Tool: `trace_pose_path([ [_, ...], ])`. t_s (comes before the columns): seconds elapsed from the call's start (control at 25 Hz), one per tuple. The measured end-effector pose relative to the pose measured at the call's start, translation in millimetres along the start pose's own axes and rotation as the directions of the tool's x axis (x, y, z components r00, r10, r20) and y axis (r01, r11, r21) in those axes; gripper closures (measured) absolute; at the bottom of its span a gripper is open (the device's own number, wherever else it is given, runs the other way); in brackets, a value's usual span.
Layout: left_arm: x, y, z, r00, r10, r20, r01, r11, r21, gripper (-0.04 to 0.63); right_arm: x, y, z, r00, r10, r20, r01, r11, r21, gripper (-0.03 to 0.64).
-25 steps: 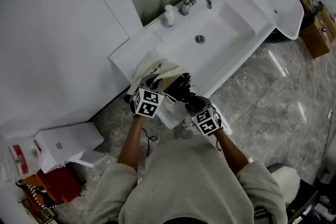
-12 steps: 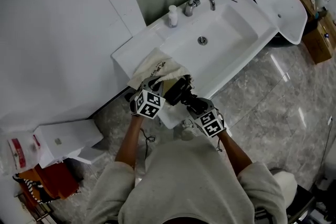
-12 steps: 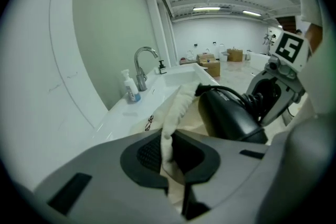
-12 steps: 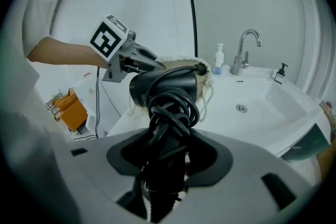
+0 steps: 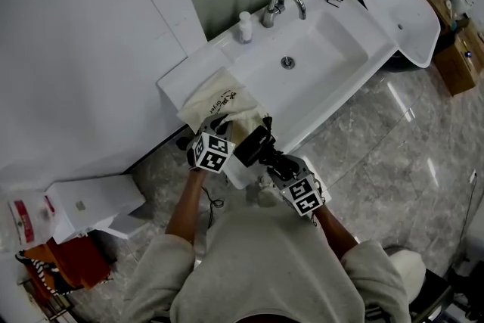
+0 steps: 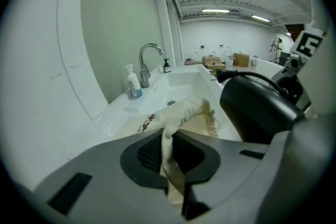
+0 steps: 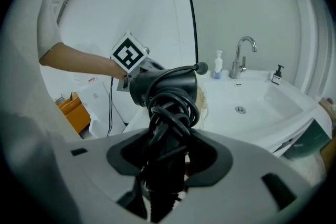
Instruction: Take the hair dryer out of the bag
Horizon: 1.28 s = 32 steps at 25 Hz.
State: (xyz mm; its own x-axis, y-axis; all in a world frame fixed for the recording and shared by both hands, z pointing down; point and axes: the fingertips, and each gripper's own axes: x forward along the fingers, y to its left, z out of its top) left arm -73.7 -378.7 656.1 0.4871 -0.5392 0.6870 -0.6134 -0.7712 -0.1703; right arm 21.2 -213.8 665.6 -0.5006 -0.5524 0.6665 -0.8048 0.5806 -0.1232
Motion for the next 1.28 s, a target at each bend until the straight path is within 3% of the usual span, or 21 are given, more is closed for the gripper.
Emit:
trace_pose_path([
  [0.44, -19.1, -17.4, -0.1, 0.993, -0.039, 0.110, 0.054, 0.989, -0.141, 0.565, -20.0, -28.5, 68.8, 0.984, -0.051, 0.172, 0.041, 0.997, 0.061, 0.419],
  [0.6, -25.4, -29.7, 3.5, 0.980, -0.117, 0.162, 0.148, 0.969, -0.196, 0.417, -18.0, -40.5, 90.6, 0.971, -0.073, 0.229, 0.053, 0.994, 0.092, 0.419],
  [0.64, -28.7, -30.5, 5.4, 0.977, -0.121, 0.176, 0.157, 0.967, -0.202, 0.411, -16.5, -43.5, 95.6, 0.968, -0.080, 0.239, 0.058, 0.994, 0.096, 0.419],
  [0.84, -59.0, -7.6, 27.5, 0.953, -0.028, 0.303, 0.121, 0.948, -0.294, 0.419, -4.4, -55.4, 118.2, 0.956, -0.095, 0.279, 0.060, 0.989, 0.134, 0.419],
  [0.96, -78.8, 16.5, 37.8, 0.928, 0.054, 0.368, 0.093, 0.924, -0.370, 0.535, 2.3, -61.4, 130.3, 0.949, -0.100, 0.299, 0.060, 0.988, 0.139, 0.419],
  [1.04, -84.4, 31.0, 38.6, 0.923, 0.095, 0.374, 0.070, 0.912, -0.405, 0.574, 6.8, -65.0, 138.1, 0.947, -0.101, 0.306, 0.060, 0.988, 0.140, 0.419],
  [1.28, -89.5, 50.0, 28.5, 0.926, 0.142, 0.351, 0.028, 0.899, -0.437, 0.581, 18.6, -72.8, 155.7, 0.942, -0.112, 0.318, 0.071, 0.988, 0.139, 0.419],
])
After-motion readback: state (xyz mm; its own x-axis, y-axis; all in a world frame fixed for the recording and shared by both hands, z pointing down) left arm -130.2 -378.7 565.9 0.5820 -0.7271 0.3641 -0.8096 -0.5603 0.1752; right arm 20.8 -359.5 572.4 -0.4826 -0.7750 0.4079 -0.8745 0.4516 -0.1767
